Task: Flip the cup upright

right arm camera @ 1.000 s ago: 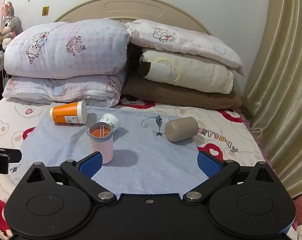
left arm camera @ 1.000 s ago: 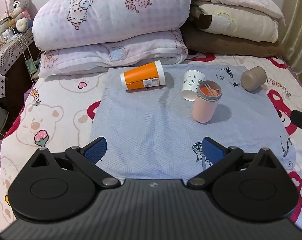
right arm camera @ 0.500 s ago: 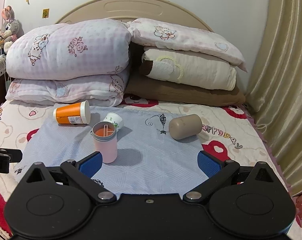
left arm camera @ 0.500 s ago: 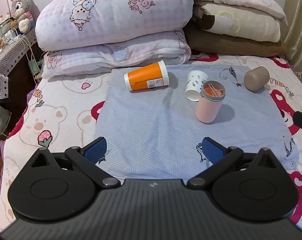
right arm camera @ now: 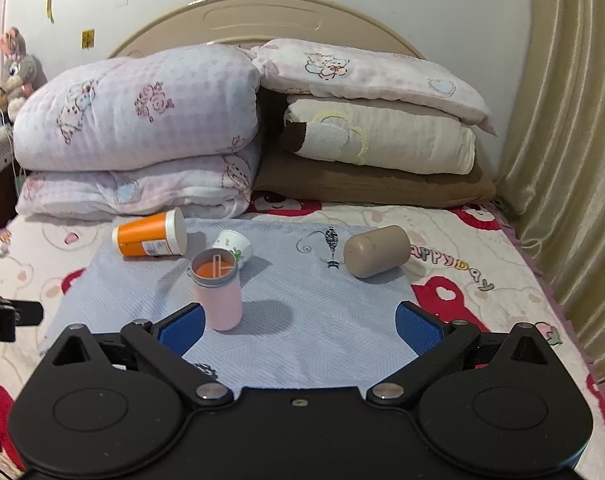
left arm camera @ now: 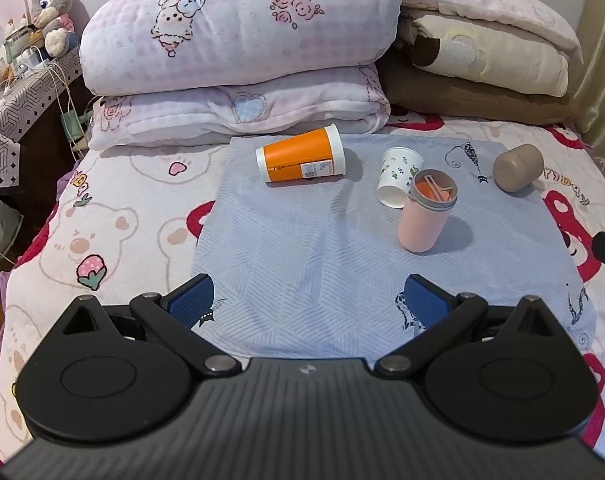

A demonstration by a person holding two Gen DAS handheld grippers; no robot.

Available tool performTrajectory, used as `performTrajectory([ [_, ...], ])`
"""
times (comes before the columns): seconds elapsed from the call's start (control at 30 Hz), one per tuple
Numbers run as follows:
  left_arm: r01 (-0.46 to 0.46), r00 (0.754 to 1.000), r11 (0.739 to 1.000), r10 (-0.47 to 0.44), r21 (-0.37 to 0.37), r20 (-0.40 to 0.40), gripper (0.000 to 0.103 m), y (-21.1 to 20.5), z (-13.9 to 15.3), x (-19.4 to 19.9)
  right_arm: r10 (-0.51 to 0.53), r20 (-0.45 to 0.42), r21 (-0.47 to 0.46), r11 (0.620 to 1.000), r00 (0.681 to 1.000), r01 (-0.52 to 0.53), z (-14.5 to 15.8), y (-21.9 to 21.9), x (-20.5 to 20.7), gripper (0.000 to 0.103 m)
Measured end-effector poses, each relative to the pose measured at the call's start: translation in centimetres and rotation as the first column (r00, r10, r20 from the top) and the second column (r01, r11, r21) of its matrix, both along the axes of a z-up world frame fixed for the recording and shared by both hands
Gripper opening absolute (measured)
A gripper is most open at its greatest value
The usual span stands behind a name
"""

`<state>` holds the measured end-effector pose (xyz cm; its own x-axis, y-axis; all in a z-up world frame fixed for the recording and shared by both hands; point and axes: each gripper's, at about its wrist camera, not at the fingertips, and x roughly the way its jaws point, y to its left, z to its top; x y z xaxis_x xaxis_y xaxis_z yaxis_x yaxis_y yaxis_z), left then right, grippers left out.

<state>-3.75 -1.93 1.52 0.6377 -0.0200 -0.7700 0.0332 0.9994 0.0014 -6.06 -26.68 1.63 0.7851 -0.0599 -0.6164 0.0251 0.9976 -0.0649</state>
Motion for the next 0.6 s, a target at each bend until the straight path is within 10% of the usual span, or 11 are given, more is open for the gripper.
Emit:
performTrajectory([
  [0.6, 0.005, 1.000, 1.000, -0.005, 0.020, -0.013, 0.103, -0.04, -0.60, 0.40, -0.016, -0.003, 0.023, 1.000, 1.000, 0.016, -0.05, -0.55, 0.19, 0.103],
])
